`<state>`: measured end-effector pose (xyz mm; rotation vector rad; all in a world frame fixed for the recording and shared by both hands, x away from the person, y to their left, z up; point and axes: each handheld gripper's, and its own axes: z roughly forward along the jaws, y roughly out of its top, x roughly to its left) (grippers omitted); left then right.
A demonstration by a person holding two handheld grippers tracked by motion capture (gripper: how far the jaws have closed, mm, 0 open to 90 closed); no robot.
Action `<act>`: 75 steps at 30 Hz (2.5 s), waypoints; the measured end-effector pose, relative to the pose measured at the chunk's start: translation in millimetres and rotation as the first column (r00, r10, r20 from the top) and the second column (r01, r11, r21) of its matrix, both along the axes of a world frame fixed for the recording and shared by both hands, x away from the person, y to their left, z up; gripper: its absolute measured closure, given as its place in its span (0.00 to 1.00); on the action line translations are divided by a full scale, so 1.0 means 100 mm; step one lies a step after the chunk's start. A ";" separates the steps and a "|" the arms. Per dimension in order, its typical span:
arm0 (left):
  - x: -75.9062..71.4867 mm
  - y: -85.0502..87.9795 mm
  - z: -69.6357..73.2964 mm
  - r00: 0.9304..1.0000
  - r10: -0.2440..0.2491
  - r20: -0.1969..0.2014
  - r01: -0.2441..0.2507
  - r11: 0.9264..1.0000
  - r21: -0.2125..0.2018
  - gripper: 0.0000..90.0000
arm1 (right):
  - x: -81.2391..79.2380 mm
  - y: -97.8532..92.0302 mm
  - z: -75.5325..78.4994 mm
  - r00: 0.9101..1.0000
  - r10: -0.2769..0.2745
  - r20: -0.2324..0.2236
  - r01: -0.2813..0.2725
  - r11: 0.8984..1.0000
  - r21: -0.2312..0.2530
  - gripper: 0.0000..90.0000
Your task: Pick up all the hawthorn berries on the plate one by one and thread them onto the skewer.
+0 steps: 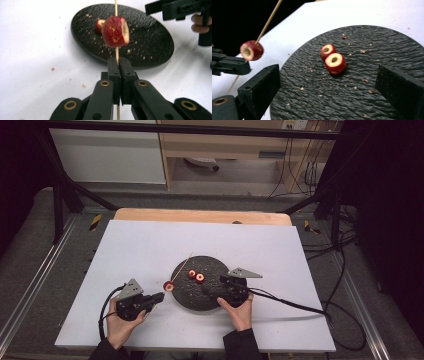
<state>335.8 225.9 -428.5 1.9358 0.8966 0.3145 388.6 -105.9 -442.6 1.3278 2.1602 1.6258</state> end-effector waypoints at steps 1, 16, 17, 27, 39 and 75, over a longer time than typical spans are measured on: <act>-0.01 0.02 -0.01 1.000 -0.001 -0.003 0.001 1.000 -0.001 0.98 | 0.02 -0.01 0.02 1.000 0.007 -0.009 -0.007 1.000 -0.012 0.07; -0.09 0.29 -0.11 0.999 0.007 -0.031 -0.007 1.000 0.006 0.98 | 0.19 0.02 0.30 0.998 0.059 -0.017 -0.061 0.975 -0.212 0.06; -0.09 0.30 -0.12 0.999 0.006 -0.037 -0.006 1.000 0.004 0.98 | 0.21 0.03 0.33 0.998 0.065 -0.019 -0.067 0.973 -0.219 0.06; -0.09 0.33 -0.12 0.999 0.012 -0.036 -0.012 1.000 0.002 0.98 | 0.42 0.25 0.47 0.992 0.116 -0.050 -0.126 0.920 -0.370 0.08; -0.07 0.32 -0.14 0.999 0.010 -0.044 -0.009 1.000 0.019 0.98 | 0.72 0.53 0.42 0.959 0.242 -0.149 -0.284 0.793 -0.539 0.23; -0.06 0.30 -0.16 0.998 0.005 -0.056 -0.003 1.000 0.026 0.98 | 0.91 0.69 0.27 0.893 0.323 -0.314 -0.447 0.719 -0.532 0.66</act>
